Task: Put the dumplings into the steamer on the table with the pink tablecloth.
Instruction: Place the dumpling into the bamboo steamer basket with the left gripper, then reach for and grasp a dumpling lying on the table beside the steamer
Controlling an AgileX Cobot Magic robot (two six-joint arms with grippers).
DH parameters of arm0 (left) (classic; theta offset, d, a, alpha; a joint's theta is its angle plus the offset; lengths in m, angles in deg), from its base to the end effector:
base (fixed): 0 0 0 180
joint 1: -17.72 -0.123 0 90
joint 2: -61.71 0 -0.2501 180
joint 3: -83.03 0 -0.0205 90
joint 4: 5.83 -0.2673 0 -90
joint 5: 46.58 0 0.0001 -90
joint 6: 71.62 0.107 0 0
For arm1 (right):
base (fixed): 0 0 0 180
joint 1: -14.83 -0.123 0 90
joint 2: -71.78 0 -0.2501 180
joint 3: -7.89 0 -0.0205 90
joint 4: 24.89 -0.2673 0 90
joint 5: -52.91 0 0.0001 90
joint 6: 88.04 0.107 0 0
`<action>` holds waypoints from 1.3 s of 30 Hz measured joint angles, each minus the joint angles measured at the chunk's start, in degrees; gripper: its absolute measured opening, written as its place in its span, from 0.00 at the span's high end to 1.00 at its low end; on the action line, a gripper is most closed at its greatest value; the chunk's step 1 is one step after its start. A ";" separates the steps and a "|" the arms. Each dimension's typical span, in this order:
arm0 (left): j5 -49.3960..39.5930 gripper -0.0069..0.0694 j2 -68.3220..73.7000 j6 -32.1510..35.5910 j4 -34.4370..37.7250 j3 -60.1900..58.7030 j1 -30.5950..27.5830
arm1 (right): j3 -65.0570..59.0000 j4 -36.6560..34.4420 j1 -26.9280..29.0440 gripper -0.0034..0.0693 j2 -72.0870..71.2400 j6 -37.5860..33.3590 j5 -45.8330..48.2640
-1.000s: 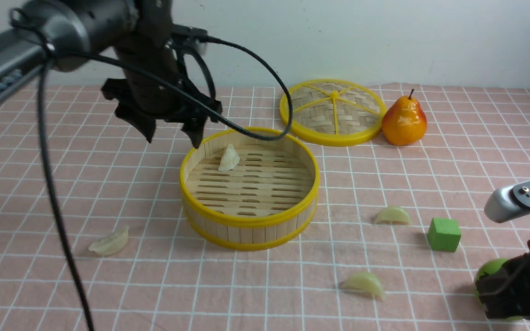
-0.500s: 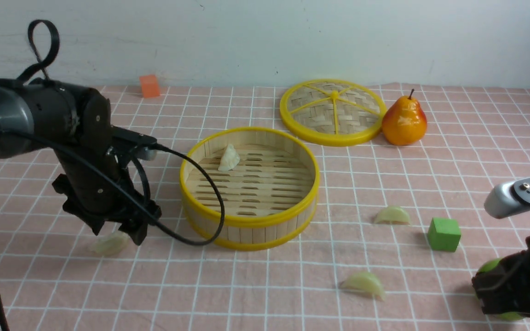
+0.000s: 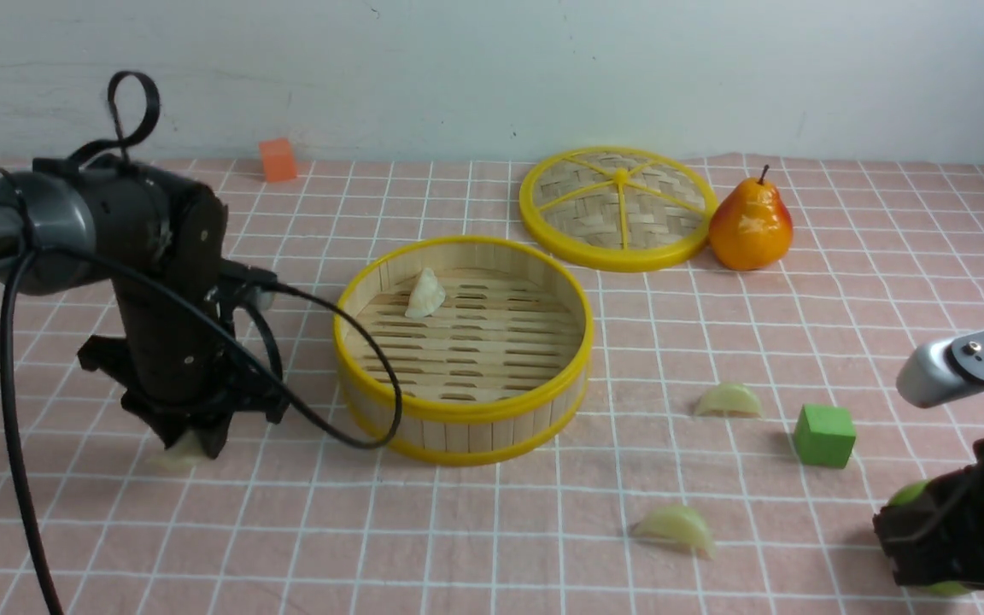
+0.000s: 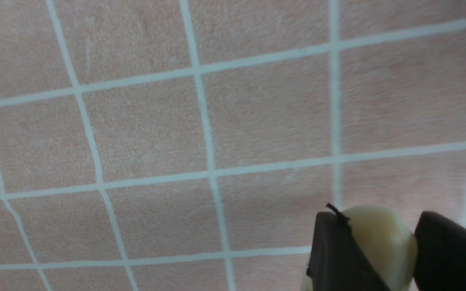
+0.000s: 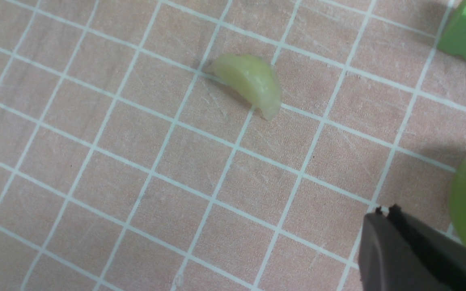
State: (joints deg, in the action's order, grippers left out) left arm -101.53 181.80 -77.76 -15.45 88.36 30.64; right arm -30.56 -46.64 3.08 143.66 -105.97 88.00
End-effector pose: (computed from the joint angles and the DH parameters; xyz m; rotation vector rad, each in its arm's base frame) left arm 0.3895 -0.0743 0.1419 0.2968 2.9211 0.1682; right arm 0.2324 0.0717 0.2030 -0.3421 2.4849 0.3544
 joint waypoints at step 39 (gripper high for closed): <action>-0.72 0.71 -31.52 -8.53 3.78 0.48 11.24 | 37.67 7.75 0.00 0.33 40.13 -5.44 3.82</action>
State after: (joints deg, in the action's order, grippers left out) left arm -102.25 150.28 -86.29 -11.67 88.84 41.88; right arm 7.11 -38.89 3.08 183.79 -111.41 91.82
